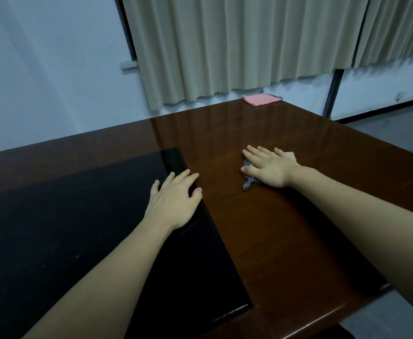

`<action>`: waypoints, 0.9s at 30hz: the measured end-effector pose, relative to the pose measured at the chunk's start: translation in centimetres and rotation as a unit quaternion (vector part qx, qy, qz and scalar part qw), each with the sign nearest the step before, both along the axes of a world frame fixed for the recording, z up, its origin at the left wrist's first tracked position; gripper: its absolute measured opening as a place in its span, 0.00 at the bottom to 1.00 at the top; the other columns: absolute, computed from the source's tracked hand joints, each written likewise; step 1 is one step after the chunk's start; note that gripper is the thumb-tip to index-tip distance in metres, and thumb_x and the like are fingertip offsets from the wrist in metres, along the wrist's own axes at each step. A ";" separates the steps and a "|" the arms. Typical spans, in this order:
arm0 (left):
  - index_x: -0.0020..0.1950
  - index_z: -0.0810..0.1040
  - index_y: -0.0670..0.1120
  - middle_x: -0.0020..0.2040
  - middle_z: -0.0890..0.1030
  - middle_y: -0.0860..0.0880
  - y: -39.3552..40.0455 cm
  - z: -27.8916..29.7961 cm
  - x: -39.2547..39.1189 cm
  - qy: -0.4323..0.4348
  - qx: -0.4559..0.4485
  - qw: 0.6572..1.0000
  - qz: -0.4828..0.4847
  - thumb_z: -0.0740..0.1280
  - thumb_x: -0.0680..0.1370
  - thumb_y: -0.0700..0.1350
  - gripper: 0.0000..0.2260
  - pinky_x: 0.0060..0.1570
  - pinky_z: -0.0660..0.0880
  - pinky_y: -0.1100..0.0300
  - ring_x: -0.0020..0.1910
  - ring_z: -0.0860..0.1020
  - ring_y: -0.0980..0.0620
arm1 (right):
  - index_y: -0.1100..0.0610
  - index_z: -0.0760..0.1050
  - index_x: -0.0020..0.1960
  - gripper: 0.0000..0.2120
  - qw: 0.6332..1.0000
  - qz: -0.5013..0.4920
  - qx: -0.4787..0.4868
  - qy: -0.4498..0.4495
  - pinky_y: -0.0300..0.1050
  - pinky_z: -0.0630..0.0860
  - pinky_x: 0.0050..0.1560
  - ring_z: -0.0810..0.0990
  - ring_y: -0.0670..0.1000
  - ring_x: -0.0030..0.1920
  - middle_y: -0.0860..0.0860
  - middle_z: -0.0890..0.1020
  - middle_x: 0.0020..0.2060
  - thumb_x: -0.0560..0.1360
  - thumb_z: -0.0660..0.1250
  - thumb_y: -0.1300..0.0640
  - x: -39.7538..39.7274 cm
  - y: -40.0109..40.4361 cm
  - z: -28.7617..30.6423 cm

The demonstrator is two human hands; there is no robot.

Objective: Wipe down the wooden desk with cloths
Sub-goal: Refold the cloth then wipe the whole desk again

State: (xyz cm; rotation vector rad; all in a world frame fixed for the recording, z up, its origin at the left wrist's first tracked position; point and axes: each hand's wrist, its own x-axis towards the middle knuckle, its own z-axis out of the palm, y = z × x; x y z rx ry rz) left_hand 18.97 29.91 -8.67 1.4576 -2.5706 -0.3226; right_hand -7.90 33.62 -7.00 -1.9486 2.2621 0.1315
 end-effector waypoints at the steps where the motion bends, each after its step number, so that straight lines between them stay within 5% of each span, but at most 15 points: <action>1: 0.81 0.59 0.58 0.83 0.55 0.57 0.1 0.1 0.0 0.000 0.000 1.000 -0.001 0.52 0.85 0.58 0.23 0.79 0.43 0.41 0.82 0.49 0.50 | 0.47 0.42 0.83 0.33 1.000 0.008 0.001 -0.002 0.56 0.41 0.80 0.43 0.49 0.82 0.45 0.42 0.82 0.83 0.42 0.34 0.4 0.2 0.0; 10: 0.80 0.63 0.57 0.82 0.59 0.55 0.1 1.1 -1.0 0.005 0.010 1.000 0.011 0.52 0.85 0.59 0.23 0.79 0.46 0.41 0.82 0.53 0.48 | 0.41 0.38 0.82 0.32 0.982 0.182 0.010 -0.053 0.48 0.33 0.78 0.34 0.39 0.78 0.37 0.37 0.78 0.82 0.44 0.33 3.9 10.8 0.2; 15: 0.80 0.63 0.58 0.82 0.58 0.55 0.4 1.9 -4.6 0.005 0.018 1.000 -0.023 0.53 0.84 0.60 0.24 0.79 0.45 0.42 0.82 0.53 0.48 | 0.39 0.40 0.81 0.32 0.987 0.149 0.015 -0.060 0.48 0.34 0.78 0.36 0.39 0.79 0.36 0.39 0.79 0.82 0.45 0.32 1.0 9.2 0.1; 22: 0.81 0.60 0.59 0.83 0.56 0.56 1.0 1.7 -8.2 0.017 0.037 0.998 -0.053 0.53 0.85 0.60 0.24 0.79 0.43 0.43 0.82 0.50 0.49 | 0.45 0.42 0.83 0.33 1.000 -0.021 0.000 -0.004 0.54 0.41 0.80 0.44 0.47 0.82 0.44 0.43 0.82 0.82 0.43 0.33 -6.2 1.6 -0.1; 27: 0.81 0.60 0.60 0.83 0.55 0.55 0.8 1.3 -8.9 0.005 0.040 0.998 -0.054 0.53 0.84 0.61 0.24 0.79 0.43 0.42 0.82 0.49 0.49 | 0.47 0.41 0.83 0.33 1.000 -0.014 0.000 -0.014 0.56 0.40 0.80 0.42 0.49 0.82 0.46 0.42 0.82 0.83 0.43 0.34 -5.6 1.5 -0.1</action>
